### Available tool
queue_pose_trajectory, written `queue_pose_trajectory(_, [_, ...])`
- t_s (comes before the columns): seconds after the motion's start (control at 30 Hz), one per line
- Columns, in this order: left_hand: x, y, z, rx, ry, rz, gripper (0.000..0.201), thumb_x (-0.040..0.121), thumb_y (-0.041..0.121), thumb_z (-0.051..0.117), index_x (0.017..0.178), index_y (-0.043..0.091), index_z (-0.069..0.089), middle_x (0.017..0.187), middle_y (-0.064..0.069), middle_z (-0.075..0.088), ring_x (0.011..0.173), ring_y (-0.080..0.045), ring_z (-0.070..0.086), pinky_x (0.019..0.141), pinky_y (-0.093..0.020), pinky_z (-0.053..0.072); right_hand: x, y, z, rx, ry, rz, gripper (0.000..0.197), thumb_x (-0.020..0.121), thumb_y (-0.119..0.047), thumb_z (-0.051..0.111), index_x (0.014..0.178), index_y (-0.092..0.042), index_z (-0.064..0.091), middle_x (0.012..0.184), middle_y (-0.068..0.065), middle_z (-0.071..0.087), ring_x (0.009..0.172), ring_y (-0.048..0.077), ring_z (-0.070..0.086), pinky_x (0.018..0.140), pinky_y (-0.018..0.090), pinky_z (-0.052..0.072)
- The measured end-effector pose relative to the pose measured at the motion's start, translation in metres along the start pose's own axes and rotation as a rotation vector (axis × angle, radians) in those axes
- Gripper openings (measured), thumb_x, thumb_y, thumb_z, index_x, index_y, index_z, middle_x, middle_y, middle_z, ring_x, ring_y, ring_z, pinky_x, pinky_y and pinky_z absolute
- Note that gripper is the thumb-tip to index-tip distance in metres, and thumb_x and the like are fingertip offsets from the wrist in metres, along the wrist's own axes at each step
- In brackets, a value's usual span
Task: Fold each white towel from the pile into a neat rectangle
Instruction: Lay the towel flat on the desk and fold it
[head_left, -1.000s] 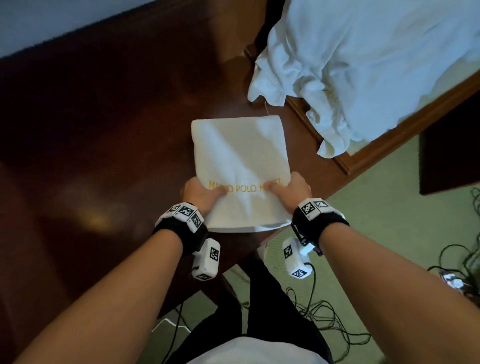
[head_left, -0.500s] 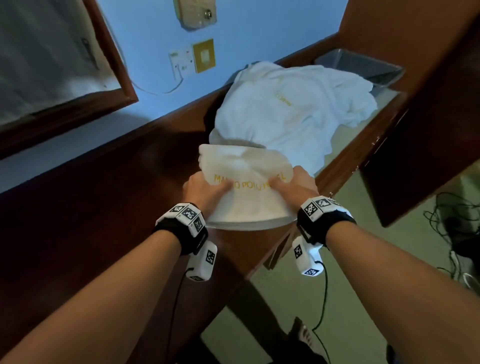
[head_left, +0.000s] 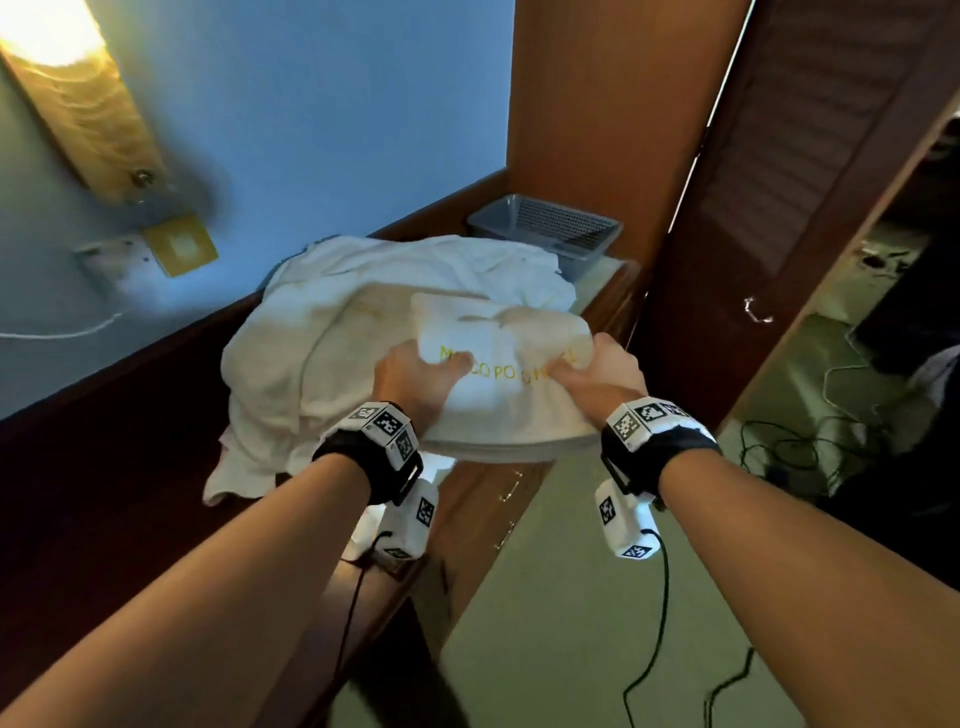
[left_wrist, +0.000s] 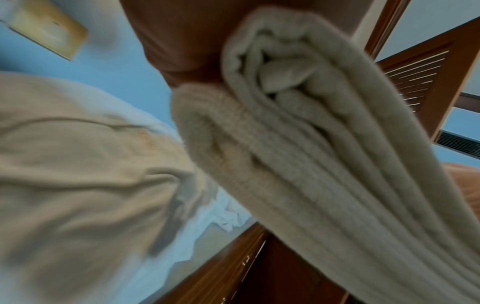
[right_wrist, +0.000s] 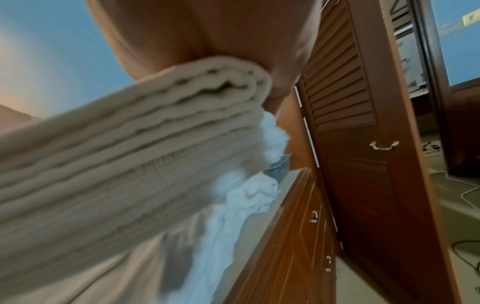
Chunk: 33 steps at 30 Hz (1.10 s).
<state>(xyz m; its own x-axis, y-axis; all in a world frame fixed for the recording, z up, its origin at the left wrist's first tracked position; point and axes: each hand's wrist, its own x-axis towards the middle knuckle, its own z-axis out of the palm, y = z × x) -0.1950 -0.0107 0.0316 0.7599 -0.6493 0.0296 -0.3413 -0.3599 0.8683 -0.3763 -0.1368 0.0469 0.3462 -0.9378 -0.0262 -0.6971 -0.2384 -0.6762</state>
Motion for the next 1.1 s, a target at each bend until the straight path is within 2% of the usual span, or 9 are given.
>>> queue_pose_trajectory(0.07, [0.013, 0.02, 0.03, -0.035, -0.016, 0.017, 0.054, 0.066, 0.061, 0.071, 0.092, 0.015, 0.074, 0.087, 0.002, 0.073, 0.081, -0.017, 0.067, 0.07, -0.027, 0.051, 0.024, 0.015, -0.022, -0.026, 0.026, -0.002, 0.05, 0.082, -0.051, 0.065, 0.113, -0.014, 0.053, 0.108, 0.008, 0.064, 0.102, 0.033, 0.062, 0.079, 0.037, 0.05])
queue_pose_trajectory(0.13, [0.027, 0.038, 0.055, -0.075, -0.029, 0.043, 0.031, 0.078, 0.043, 0.078, 0.087, 0.013, 0.074, 0.079, 0.004, 0.072, 0.071, -0.01, 0.064, 0.063, -0.023, 0.044, 0.046, 0.027, -0.039, -0.032, 0.055, 0.002, 0.049, 0.083, -0.051, 0.065, 0.112, -0.013, 0.053, 0.108, 0.009, 0.063, 0.102, 0.034, 0.061, 0.075, 0.034, 0.045])
queue_pose_trajectory(0.2, [0.042, 0.054, 0.078, -0.077, -0.039, 0.055, 0.022, 0.081, 0.037, 0.078, 0.083, 0.015, 0.073, 0.077, 0.005, 0.07, 0.069, -0.01, 0.062, 0.064, -0.022, 0.04, 0.068, 0.039, -0.053, -0.033, 0.081, 0.023, 0.049, 0.083, -0.05, 0.066, 0.112, -0.012, 0.053, 0.107, 0.009, 0.063, 0.1, 0.034, 0.061, 0.074, 0.034, 0.045])
queue_pose_trajectory(0.33, [0.081, 0.078, 0.12, -0.095, -0.063, 0.075, 0.044, 0.068, 0.053, 0.073, 0.082, 0.012, 0.073, 0.08, 0.0, 0.074, 0.082, -0.021, 0.07, 0.075, -0.035, 0.055, 0.112, 0.058, -0.068, -0.023, 0.107, 0.062, 0.05, 0.081, -0.05, 0.067, 0.111, -0.012, 0.054, 0.107, 0.01, 0.065, 0.1, 0.035, 0.063, 0.08, 0.038, 0.051])
queue_pose_trajectory(0.4, [0.104, 0.088, 0.139, -0.093, -0.081, 0.091, 0.049, 0.065, 0.057, 0.069, 0.082, 0.011, 0.072, 0.079, -0.003, 0.073, 0.083, -0.025, 0.069, 0.079, -0.039, 0.056, 0.136, 0.065, -0.073, -0.004, 0.115, 0.085, 0.049, 0.081, -0.051, 0.067, 0.109, -0.013, 0.054, 0.107, 0.01, 0.065, 0.099, 0.034, 0.062, 0.082, 0.04, 0.052])
queue_pose_trajectory(0.53, [0.158, 0.104, 0.177, -0.065, -0.113, 0.122, 0.053, 0.065, 0.059, 0.068, 0.081, 0.009, 0.071, 0.079, -0.008, 0.072, 0.084, -0.029, 0.069, 0.078, -0.041, 0.056, 0.19, 0.074, -0.081, 0.014, 0.159, 0.123, 0.048, 0.08, -0.05, 0.069, 0.107, -0.013, 0.054, 0.106, 0.009, 0.065, 0.099, 0.034, 0.062, 0.079, 0.038, 0.05])
queue_pose_trajectory(0.67, [0.215, 0.122, 0.209, -0.056, -0.144, 0.124, 0.053, 0.06, 0.065, 0.064, 0.08, 0.017, 0.073, 0.08, 0.002, 0.074, 0.088, -0.023, 0.069, 0.083, -0.037, 0.056, 0.245, 0.076, -0.085, 0.029, 0.175, 0.158, 0.047, 0.08, -0.049, 0.069, 0.107, -0.014, 0.054, 0.106, 0.008, 0.065, 0.099, 0.032, 0.062, 0.074, 0.034, 0.044])
queue_pose_trajectory(0.93, [0.316, 0.143, 0.249, -0.103, -0.156, 0.199, 0.053, 0.068, 0.063, 0.059, 0.079, 0.012, 0.071, 0.072, -0.003, 0.071, 0.082, -0.025, 0.068, 0.076, -0.036, 0.053, 0.363, 0.06, -0.088, -0.024, 0.19, 0.138, 0.043, 0.083, -0.049, 0.066, 0.104, -0.014, 0.052, 0.105, 0.01, 0.065, 0.1, 0.034, 0.062, 0.075, 0.035, 0.046])
queue_pose_trajectory(1.1, [0.376, 0.145, 0.259, -0.017, -0.226, 0.17, 0.065, 0.069, 0.066, 0.051, 0.101, 0.012, 0.069, 0.099, -0.009, 0.071, 0.095, -0.031, 0.063, 0.084, -0.038, 0.05, 0.437, 0.046, -0.076, -0.088, 0.157, 0.071, 0.037, 0.088, -0.041, 0.06, 0.107, -0.01, 0.051, 0.105, 0.015, 0.064, 0.099, 0.038, 0.062, 0.076, 0.036, 0.048])
